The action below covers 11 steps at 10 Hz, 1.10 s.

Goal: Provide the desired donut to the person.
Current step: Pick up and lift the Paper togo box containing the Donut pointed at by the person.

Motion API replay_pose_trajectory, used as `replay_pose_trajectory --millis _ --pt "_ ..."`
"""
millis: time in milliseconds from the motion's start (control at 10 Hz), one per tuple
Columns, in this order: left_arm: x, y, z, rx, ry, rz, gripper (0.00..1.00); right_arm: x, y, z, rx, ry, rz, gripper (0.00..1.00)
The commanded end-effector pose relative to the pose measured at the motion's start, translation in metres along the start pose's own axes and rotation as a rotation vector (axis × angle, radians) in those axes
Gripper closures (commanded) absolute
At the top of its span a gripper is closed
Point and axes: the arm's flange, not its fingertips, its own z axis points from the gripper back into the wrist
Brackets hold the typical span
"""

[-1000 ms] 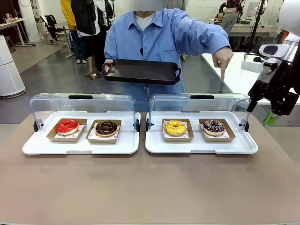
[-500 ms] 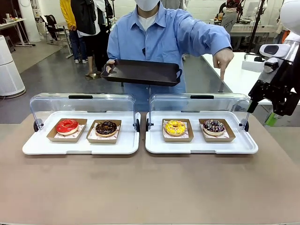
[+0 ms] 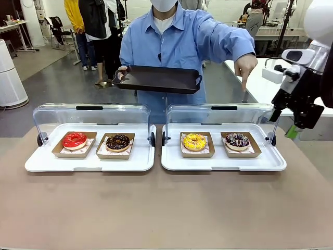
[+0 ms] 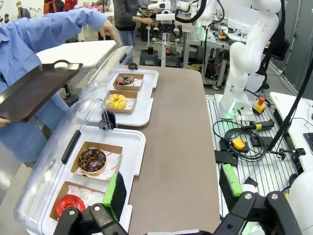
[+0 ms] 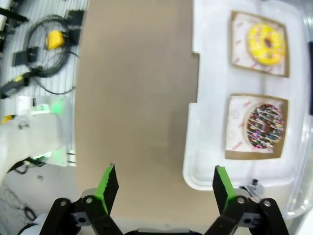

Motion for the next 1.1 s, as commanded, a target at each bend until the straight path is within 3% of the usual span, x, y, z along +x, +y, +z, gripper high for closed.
replay_pose_trajectory --millis 0,300,700,1000 --pt "0.001 -0.001 0.001 -0.001 -0.003 -0.006 0.00 0.013 0.015 -0.035 -0.060 0.124 -0.052 0.00" --pt "0.001 -0.001 0.001 -0.001 -0.003 -0.006 0.00 0.013 0.025 -0.064 -0.166 0.211 -0.076 0.00" --pt "0.001 -0.001 0.001 -0.001 -0.003 -0.006 0.00 0.001 -0.010 -0.107 -0.135 0.115 -0.013 0.00" --pt "0.001 -0.001 0.001 -0.001 -0.003 -0.006 0.00 -0.005 -0.041 -0.122 -0.124 0.113 -0.010 0.00"
